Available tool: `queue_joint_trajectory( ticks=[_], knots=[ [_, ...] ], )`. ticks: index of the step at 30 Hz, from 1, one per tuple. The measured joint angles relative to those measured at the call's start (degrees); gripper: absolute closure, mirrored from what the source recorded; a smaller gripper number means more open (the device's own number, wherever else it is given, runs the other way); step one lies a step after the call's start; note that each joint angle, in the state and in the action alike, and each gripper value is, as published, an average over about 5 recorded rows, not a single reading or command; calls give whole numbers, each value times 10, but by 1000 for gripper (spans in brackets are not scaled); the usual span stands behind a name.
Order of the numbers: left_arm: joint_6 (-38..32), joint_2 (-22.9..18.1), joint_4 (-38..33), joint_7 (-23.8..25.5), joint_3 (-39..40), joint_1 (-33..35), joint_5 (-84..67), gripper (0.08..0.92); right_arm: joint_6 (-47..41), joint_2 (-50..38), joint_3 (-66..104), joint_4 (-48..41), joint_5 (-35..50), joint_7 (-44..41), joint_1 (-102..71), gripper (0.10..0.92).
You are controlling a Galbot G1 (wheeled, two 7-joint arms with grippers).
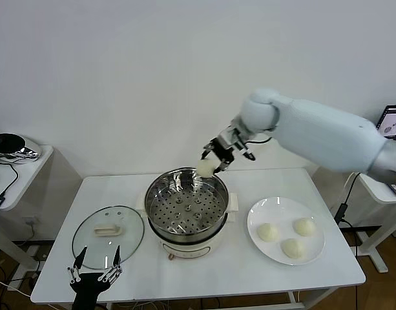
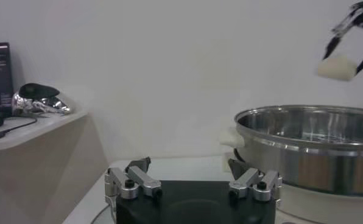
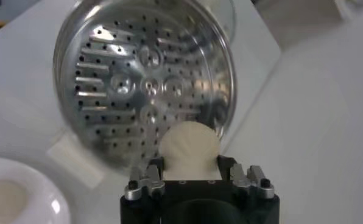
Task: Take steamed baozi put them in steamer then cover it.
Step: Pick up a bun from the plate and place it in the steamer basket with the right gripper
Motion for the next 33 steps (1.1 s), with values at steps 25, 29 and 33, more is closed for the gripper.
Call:
queue_joint_trajectory(
  ticks=[25, 29, 33],
  knots=[
    [0, -3, -9, -1, -1, -5, -7, 177, 192, 125, -9, -150, -250, 81, -92, 358],
    [0, -3, -11, -2, 0, -4, -6, 177, 197, 125, -5, -155, -264, 87, -95, 248],
    [0, -3, -13, -2, 0, -4, -6, 177, 174, 113, -9, -139, -236, 77, -76, 206]
  ],
)
